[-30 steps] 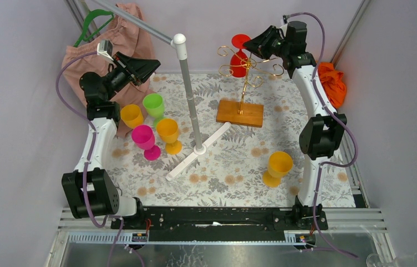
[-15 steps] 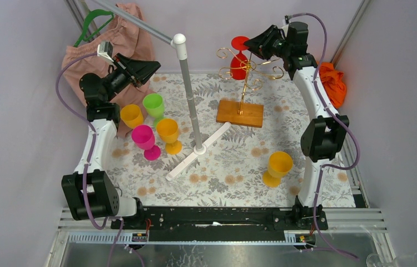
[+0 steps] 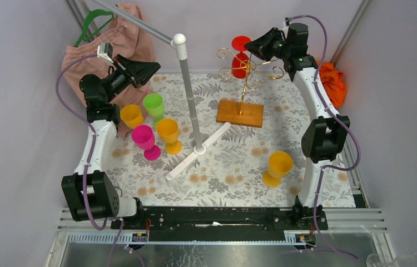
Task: Take the wine glass off the wine glass rack
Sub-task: Pick up the wine glass from the wine rack.
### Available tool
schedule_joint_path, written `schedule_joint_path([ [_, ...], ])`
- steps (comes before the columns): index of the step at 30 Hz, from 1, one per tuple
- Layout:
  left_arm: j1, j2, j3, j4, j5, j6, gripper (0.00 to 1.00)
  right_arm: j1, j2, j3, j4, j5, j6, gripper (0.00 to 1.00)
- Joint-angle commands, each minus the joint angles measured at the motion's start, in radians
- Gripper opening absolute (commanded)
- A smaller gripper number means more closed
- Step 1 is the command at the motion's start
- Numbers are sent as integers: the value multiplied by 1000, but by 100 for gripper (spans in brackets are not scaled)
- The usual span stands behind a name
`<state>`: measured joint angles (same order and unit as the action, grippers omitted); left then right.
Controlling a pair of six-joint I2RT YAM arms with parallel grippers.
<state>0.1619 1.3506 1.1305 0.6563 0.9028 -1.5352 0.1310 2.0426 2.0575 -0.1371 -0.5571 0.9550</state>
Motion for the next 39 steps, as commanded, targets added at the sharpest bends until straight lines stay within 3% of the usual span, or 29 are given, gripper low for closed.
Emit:
schedule_joint_path([
  [1,10,-28,-13,8,24,15,24,4,-71,-5,19,22,14,22],
  [7,13,-27,-15,8,28,14,24,3,-78,0,23,20,36,19],
  [15,12,-28,-14,8,35,9,24,2,-77,-23,56,5,104,0],
  [26,12,-24,-10,-9,40,9,24,-1,-93,-97,268,-75,361,0],
  [39,12,-27,-13,-26,42,20,25,-2,-88,-25,228,-68,345,0],
])
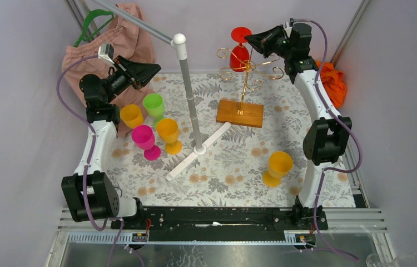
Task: Take the wine glass off the wine glass rack
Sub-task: Pick up the wine glass from the wine rack.
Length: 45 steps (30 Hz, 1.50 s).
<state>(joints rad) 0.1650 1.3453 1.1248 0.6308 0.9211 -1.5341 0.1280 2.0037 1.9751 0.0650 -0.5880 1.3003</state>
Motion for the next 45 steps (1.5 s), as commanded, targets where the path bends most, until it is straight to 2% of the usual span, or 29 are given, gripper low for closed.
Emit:
schedule_joint_path([
  [1,9,-22,-7,-2,24,19,25,1,-45,61,22,-33,-5,0],
  [12,9,-18,-12,-15,24,29,25,-7,36,160,-45,-15,-29,0],
  [22,10,-14,-10,-23,21,36,25,-18,63,150,-42,-6,-18,0],
  [45,9,-4,-12,-35,15,49,25,-72,-24,-35,85,-40,25,0],
])
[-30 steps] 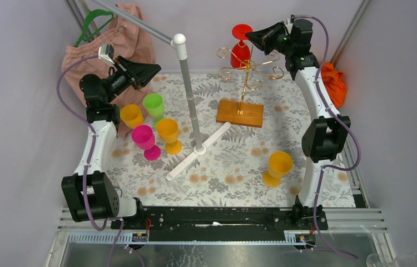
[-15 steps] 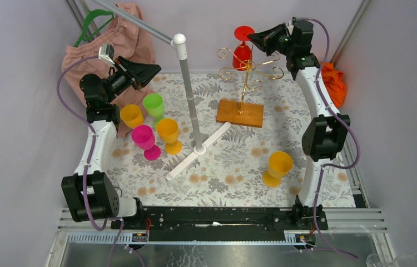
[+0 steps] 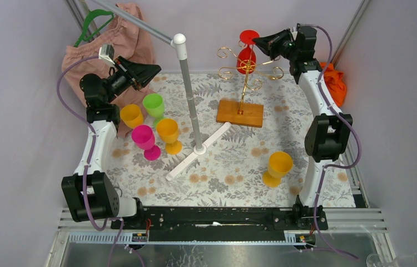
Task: Take the wine glass off the wine glass rack
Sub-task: Pick up the wine glass from the wine rack.
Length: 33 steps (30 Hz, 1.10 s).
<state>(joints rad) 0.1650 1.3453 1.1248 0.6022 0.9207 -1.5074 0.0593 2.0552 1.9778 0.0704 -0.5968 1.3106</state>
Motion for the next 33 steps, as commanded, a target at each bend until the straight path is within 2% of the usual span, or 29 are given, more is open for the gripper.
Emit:
schedule_joint_path([
  [1,9,-3,-12,-8,15,23,25,-3,-83,-47,86,-33,16,0],
  [15,9,-1,-11,-17,9,27,25,-2,-184,-134,104,-55,-9,0],
  [33,8,2,-17,-27,5,33,25,23,-169,-107,44,-109,-52,0],
])
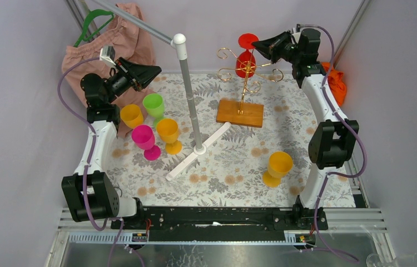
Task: Take the wine glass off the wine glass rack
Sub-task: Pick up the wine glass from the wine rack.
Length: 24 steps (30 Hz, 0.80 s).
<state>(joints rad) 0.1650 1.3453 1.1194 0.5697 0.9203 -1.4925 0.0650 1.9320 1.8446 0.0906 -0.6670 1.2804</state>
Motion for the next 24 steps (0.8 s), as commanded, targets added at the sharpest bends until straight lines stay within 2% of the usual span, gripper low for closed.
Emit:
schedule_joint_path([
  [1,10,2,-12,5,5,18,25,24,-45,29,21,-39,-24,0],
  [11,9,5,-19,10,11,12,25,89,34,155,-45,-32,-45,0],
  [20,9,5,-20,12,18,11,25,94,202,423,-148,-5,-36,0],
  [24,10,5,-21,10,20,13,24,95,267,498,-129,-8,1,0],
])
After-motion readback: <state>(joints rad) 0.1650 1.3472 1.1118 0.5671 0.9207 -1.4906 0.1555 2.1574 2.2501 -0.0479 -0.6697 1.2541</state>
